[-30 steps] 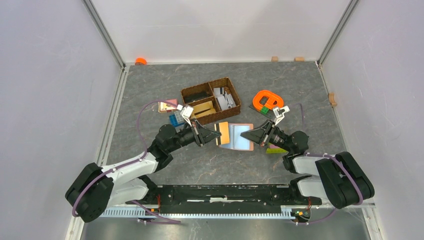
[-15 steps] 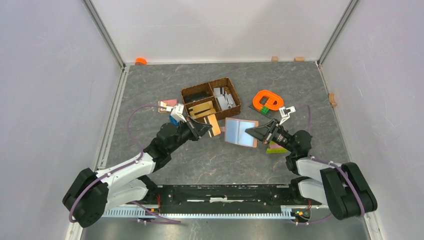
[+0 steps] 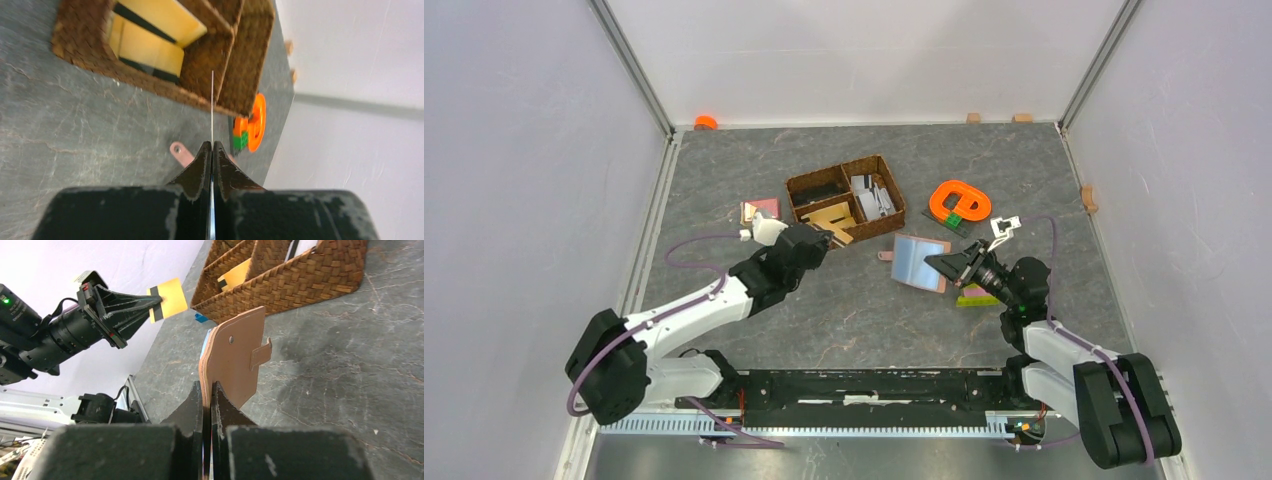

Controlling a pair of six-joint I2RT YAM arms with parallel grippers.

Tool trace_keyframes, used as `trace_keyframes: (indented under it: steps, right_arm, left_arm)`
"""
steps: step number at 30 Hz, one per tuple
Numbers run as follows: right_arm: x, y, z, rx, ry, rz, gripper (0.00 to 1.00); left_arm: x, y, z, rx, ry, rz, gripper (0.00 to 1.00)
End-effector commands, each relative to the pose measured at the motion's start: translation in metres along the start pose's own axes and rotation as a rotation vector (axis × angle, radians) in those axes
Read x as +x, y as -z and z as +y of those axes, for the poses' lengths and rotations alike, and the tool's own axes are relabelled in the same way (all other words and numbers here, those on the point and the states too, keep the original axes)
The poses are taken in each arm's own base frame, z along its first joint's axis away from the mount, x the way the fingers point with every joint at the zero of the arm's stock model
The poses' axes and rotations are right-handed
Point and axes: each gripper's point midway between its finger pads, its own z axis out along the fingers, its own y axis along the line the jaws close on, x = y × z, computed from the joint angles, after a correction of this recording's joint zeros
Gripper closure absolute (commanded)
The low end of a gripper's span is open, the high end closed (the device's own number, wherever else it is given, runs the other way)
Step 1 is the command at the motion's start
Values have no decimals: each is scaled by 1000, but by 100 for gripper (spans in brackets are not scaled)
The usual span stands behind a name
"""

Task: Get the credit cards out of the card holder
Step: Remove the credit card from the card holder, then place the credit card in the storage box.

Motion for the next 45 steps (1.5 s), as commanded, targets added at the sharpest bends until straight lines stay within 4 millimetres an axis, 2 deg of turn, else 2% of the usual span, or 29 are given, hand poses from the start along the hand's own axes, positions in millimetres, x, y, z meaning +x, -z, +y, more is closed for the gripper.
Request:
trace_keyframes:
  steps: [1,4,8,11,13,18,23,37,41,45]
  right_arm:
    - [-10,-1,-4,12,34,-35,100]
    - [-11,0,-1,5,36,-38,100]
    - [-12,0,-1,3,38,-43,100]
    - [-12,0,0,1,36,-41,100]
    - [-11,0,1,-5,32,-39,100]
    - [-9,0,1,-15,17,-33,100]
    - [-8,0,2,-24,11,-31,100]
    - [-8,0,9,-60,-11,-29,100]
    - [-7,0,9,-61,-12,-28,100]
    - [-7,1,10,-64,-12,-30,100]
  left_arm:
    - [-53,-5,-2,-52,218,-305,98]
    - [-62,-8,-4,-74,261,-372,98]
    - [-60,-18,3,-147,325,-405,98]
    - [-61,-20,16,-250,354,-454,98]
    - [-60,-25,16,-260,357,-472,98]
    - [-42,-41,21,-289,449,-429,98]
    - [-35,-54,17,-258,512,-426,98]
    - [-31,-90,9,-215,515,-488,98]
    - [-35,-99,8,-232,492,-475,91]
    - [-44,-98,9,-240,476,-490,73]
